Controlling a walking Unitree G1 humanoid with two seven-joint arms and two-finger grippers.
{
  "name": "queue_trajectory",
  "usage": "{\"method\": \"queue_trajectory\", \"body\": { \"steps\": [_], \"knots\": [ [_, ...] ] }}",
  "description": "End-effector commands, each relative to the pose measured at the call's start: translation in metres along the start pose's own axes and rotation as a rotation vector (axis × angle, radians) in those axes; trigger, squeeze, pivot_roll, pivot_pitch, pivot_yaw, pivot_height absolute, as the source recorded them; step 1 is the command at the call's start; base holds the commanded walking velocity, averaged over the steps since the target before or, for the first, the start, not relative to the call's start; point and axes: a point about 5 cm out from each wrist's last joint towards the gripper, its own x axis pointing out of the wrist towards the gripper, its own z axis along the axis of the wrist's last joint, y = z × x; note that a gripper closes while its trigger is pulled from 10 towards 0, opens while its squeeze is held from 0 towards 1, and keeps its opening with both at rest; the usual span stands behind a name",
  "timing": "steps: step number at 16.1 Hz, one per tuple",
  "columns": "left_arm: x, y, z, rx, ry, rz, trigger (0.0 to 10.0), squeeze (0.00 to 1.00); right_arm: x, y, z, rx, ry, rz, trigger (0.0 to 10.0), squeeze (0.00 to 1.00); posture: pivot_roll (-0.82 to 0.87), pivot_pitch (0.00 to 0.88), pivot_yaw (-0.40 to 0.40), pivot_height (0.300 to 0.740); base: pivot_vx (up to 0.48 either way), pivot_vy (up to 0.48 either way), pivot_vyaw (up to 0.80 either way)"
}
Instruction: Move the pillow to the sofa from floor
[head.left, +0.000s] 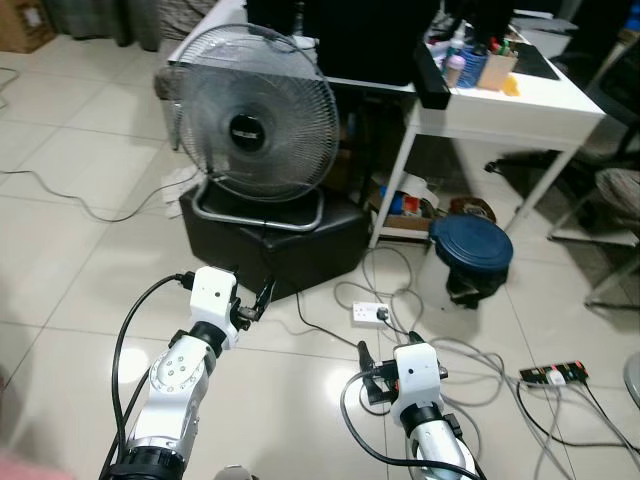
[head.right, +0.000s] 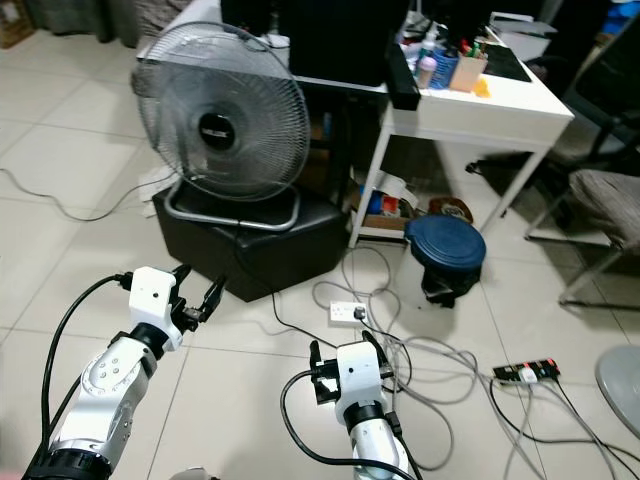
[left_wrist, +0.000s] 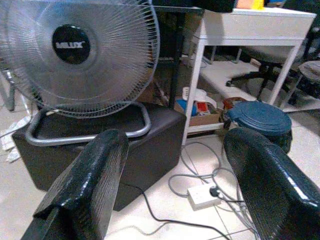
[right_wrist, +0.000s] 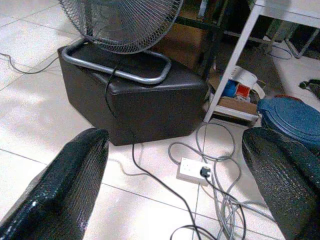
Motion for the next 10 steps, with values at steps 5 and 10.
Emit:
{"method": "queue_trajectory", "body": {
  "steps": [5,10],
  "knots": [
    [0.002,-0.005,0.001,0.004,0.005,-0.017,10.0,0.0,0.048,-0.07,0.037,-0.014,-0.008,-0.045,10.0,0.0,-0.02,0.038,-0.106,0.74,0.0,0.0,0.62],
    [0.003,-0.007,0.0,0.002,0.011,-0.026,10.0,0.0,0.055,-0.083,0.046,-0.007,-0.011,-0.048,10.0,0.02,-0.03,0.037,-0.104,0.74,0.0,0.0,0.62]
  ]
}}
